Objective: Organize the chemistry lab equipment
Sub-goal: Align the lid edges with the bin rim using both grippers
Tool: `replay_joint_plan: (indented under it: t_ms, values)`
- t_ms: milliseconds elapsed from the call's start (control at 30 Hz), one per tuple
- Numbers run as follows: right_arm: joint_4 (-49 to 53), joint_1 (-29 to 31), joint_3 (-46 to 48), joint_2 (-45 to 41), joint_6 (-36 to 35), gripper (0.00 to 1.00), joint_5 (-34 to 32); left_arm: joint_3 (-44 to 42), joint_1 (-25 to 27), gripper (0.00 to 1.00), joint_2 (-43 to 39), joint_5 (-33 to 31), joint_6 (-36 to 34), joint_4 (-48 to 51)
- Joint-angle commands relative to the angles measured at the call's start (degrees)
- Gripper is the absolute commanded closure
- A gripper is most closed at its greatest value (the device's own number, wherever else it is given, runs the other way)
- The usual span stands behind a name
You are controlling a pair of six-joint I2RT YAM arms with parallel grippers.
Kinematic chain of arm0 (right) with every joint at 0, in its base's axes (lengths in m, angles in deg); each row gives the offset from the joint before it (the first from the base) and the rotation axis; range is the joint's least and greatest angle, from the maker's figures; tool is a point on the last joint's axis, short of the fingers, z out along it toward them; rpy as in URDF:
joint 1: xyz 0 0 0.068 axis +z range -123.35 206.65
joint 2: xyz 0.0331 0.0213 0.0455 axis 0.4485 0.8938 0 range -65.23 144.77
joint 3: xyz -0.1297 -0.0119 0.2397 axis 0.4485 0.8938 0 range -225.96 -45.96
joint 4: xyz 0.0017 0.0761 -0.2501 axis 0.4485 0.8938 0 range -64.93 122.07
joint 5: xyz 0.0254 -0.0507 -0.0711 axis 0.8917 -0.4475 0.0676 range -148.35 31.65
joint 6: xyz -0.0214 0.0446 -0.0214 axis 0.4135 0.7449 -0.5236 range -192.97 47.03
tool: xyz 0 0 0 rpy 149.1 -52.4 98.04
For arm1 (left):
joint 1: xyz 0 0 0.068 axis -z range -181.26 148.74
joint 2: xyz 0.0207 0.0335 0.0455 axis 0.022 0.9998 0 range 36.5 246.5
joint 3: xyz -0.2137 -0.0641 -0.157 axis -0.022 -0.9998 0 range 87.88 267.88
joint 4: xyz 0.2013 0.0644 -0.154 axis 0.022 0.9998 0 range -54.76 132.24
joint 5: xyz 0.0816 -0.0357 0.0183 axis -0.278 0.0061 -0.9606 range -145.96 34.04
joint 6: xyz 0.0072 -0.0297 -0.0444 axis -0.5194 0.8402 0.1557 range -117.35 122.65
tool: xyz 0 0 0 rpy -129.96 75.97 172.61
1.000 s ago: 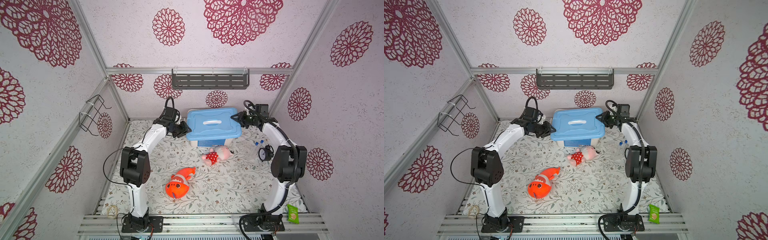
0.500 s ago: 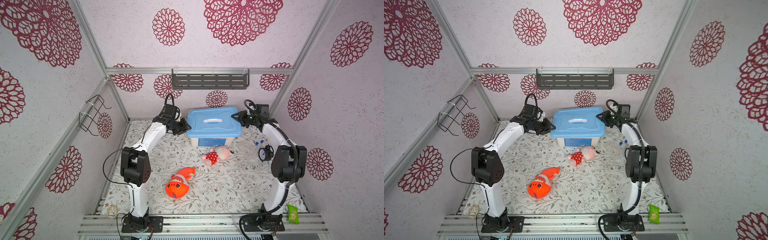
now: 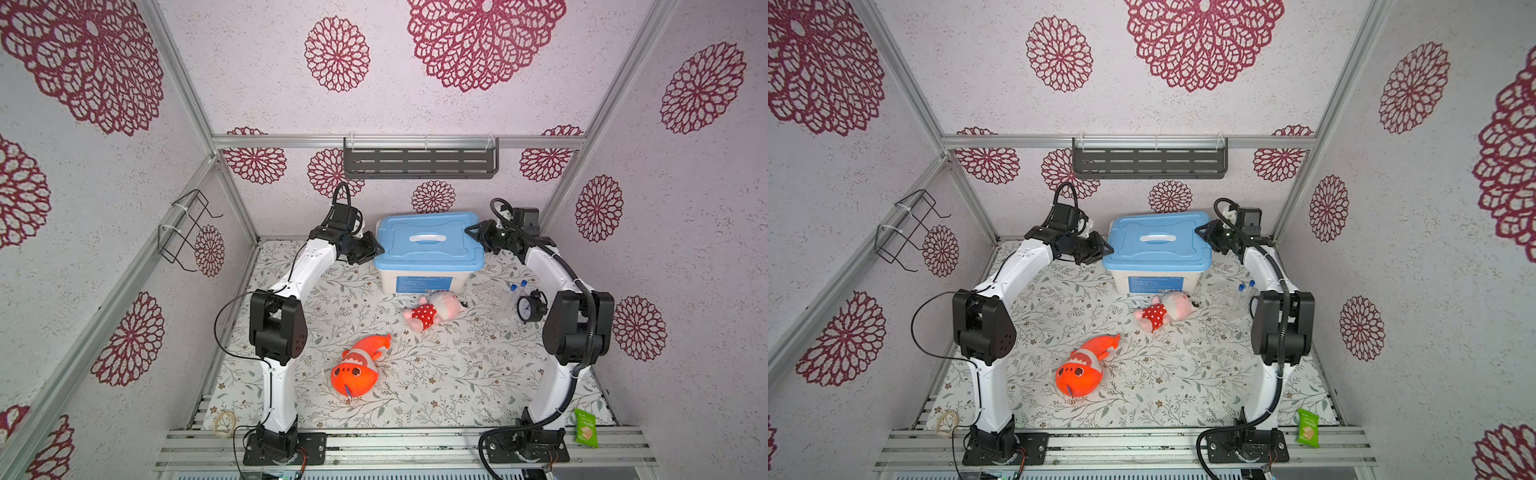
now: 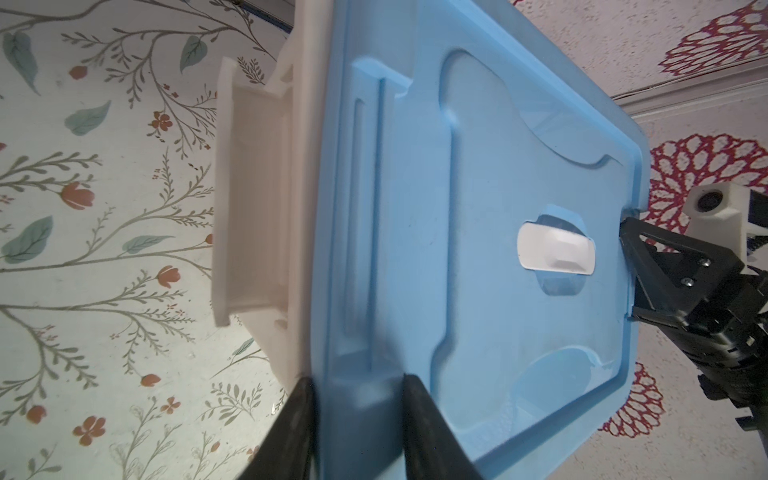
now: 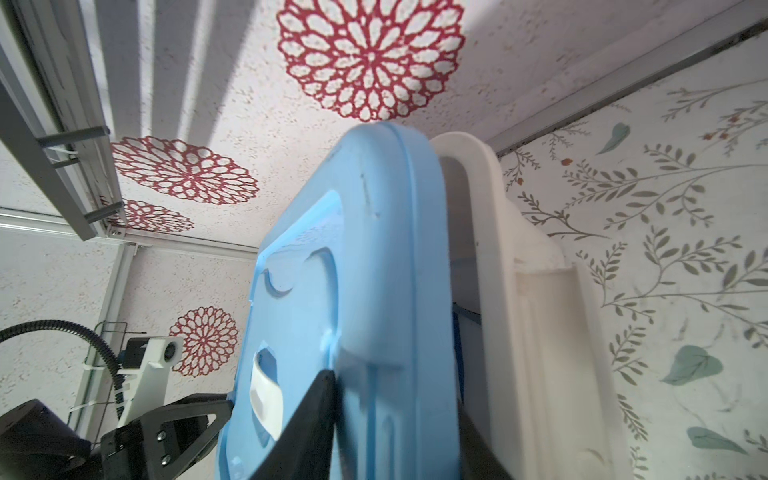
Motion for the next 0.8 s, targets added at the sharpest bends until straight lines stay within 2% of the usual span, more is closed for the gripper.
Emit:
replay_joint_plan:
  t_ms: [0,200,333,467,767]
  values:
    - [0.30,-0.30,-2.65,-0.07,-3.76,0.59,-3.32,1.87,0.33,0.65,1.32,-1.82,-2.19,0.95]
    - [2.41,-0.30,-3.96,1.30,-6.17,0.57,-3.71,0.24,0.15,0.64,1.07,-4.31,-2.35,1.39]
    - [7.92,0.29,-8.34,3.82,-11.02,0.56,-2.21,-1.02,0.12,0.63,0.62,-6.56,-2.18,1.62]
    - [12.30,0.91,-11.45,4.93,-14.13,0.54,-5.04,-1.67,0.17,0.61,0.01,-7.70,-2.67,1.71]
    - [11.79,0.85,-11.33,3.53,-15.14,0.53,-8.79,-2.03,0.23,0.59,0.52,-7.28,-2.94,1.97]
